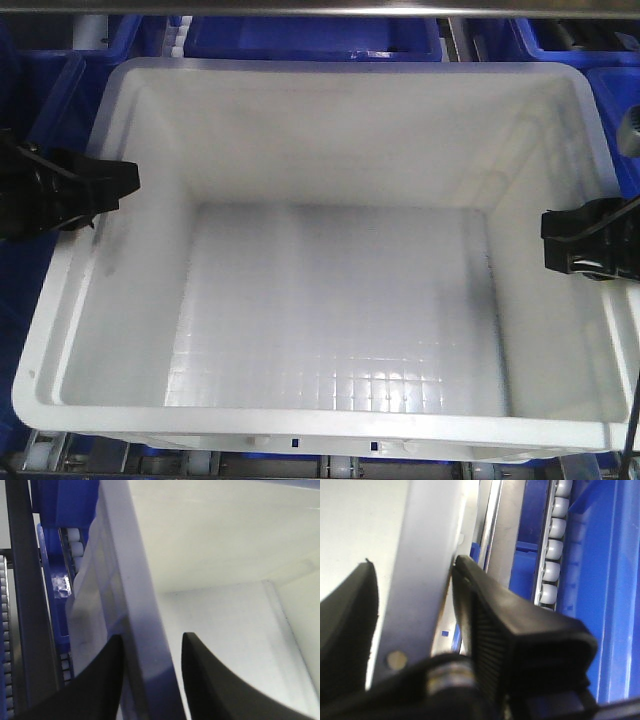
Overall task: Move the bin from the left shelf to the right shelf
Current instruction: 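Hold the tote with both grippers while aligning over the roller shelf slot, then push the tote forward and lower it onto the roller shelf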
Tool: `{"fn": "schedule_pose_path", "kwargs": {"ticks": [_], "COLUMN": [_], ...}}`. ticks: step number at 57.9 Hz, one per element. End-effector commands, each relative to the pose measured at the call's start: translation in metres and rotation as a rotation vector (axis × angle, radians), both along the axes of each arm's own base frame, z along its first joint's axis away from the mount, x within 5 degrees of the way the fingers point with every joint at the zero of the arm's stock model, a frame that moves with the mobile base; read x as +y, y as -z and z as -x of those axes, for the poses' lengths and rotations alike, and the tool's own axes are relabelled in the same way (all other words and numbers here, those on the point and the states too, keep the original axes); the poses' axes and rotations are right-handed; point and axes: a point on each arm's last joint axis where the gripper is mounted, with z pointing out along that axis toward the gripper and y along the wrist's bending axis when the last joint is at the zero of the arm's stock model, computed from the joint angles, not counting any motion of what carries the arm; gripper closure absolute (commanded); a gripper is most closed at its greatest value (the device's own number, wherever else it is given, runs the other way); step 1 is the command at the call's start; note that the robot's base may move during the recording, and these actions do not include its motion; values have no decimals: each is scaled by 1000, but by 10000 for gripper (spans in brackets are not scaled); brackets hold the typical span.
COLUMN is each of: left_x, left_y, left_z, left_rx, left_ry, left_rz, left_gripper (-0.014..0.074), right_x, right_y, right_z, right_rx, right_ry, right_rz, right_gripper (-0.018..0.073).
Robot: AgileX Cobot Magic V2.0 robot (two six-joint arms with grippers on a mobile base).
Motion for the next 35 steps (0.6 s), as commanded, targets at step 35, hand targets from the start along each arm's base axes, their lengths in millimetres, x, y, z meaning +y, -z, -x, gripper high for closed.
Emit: {"fn": "schedule_pose_path", "kwargs": {"ticks": [35], "left_x": [-9], "left_y": [2], "left_z": [-20], "left_rx": [-37], "left_ry": [39], "left_rz": [-42], "left_gripper": [600], "right_x": [4], "right_y": [-27], "right_z": [-15], "right_rx": [-208], "right_ry": [40], "right_rz": [-114], "right_gripper": [564]}}
